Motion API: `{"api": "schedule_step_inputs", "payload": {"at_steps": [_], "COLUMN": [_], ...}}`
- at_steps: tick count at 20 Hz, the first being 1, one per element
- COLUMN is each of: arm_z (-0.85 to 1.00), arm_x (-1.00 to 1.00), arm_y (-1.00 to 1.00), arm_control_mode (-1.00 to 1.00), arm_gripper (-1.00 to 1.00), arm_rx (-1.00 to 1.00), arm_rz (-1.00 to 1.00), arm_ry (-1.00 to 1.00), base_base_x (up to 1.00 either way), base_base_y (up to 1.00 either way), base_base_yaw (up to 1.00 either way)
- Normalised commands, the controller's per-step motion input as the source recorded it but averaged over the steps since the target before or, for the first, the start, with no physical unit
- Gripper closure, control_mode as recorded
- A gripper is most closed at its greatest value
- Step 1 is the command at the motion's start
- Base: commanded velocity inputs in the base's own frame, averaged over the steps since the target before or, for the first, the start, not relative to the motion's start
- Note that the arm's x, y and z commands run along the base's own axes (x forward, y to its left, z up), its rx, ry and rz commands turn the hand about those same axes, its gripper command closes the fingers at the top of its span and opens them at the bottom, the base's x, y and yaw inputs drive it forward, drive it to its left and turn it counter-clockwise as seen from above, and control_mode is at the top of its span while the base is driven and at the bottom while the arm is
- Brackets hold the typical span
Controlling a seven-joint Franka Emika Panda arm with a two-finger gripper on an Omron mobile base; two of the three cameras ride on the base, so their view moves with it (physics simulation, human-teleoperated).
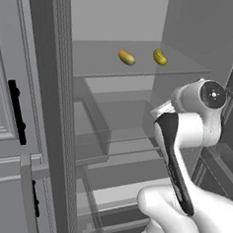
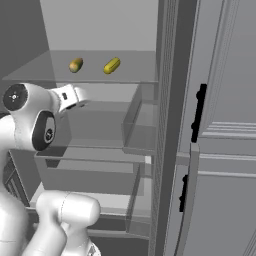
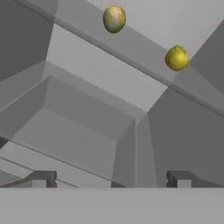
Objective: Place one cucumber and one chicken drumstick in each tupperware on the nearby counter, to pack two identical lunches.
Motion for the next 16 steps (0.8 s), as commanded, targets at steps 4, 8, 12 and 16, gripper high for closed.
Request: {"api": "schedule_step_inputs", "payload": {"at_steps": [4, 8, 12, 16], "arm_z": [1.00, 1.00, 0.60, -0.30], "arm_x": [0.72, 0.89, 1.00, 0.82], "arm_y": [0.00, 0.00, 0.00, -0.23], "arm_control_mode": [-1.00, -1.00, -1.00, -1.00], "arm_gripper": [-1.00, -1.00, -1.00, -1.00], "arm_rx": [0.05, 0.14, 0.04, 0.11], "arm_rz": [-0.20, -0.12, -0.01, 0.00], "arm_ry": [0.00, 0.03, 0.36, 0.17], "base_base_x": [0.00, 0.00, 0.00, 0.00], "base_base_y": [0.00, 0.00, 0.00, 0.00], "base_base_yaw": [0.00, 0.00, 0.00, 0.00]}}
